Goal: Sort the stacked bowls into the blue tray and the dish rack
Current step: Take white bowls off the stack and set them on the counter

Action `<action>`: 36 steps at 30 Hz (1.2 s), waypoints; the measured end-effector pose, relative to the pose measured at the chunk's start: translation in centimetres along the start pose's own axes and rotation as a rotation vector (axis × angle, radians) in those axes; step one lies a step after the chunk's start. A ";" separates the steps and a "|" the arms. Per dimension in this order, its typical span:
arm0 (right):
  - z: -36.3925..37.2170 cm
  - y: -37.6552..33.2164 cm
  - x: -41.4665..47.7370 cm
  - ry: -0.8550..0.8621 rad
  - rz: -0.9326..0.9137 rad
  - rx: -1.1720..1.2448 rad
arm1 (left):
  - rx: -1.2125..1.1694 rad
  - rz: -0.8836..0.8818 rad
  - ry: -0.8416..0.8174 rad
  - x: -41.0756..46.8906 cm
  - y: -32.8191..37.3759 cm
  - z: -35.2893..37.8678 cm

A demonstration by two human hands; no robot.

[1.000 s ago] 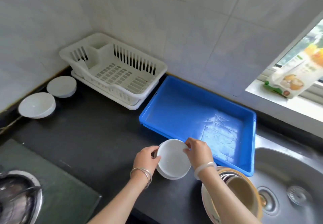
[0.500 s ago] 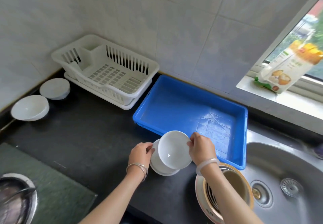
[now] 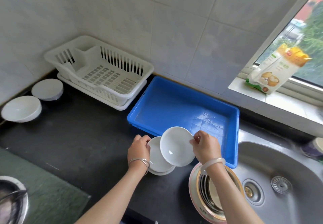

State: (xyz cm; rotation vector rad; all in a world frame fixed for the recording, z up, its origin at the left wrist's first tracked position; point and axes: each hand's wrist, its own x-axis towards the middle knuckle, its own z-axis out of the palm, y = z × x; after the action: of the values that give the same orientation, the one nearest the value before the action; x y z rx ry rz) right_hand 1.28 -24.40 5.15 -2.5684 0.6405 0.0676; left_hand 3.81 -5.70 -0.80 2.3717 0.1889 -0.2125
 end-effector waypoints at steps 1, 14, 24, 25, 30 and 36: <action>-0.2 -0.2 0.0 0.000 -0.003 0.010 | -0.023 -0.005 0.002 0.2 -0.1 -0.3; 0.5 -8.7 1.4 -0.068 -0.166 0.132 | -0.283 -0.241 0.223 3.0 -5.9 -10.5; 11.3 -19.5 4.0 -0.310 -0.166 0.217 | -0.527 -0.541 0.446 4.6 -16.8 -16.1; 12.4 -20.5 4.3 -0.331 -0.160 0.227 | -0.542 -0.567 0.467 4.9 -17.6 -16.4; 17.6 -24.7 5.7 -0.390 -0.087 0.252 | -0.610 -0.681 0.567 6.9 -20.1 -17.4; 19.6 -24.5 6.3 -0.390 0.019 0.298 | -0.658 -0.713 0.593 7.8 -20.2 -17.3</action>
State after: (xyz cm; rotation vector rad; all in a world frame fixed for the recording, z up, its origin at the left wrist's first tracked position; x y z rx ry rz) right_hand 19.31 0.96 -2.13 -2.1778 0.4834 0.4341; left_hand 9.16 21.35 -3.52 1.5676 1.1908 0.2093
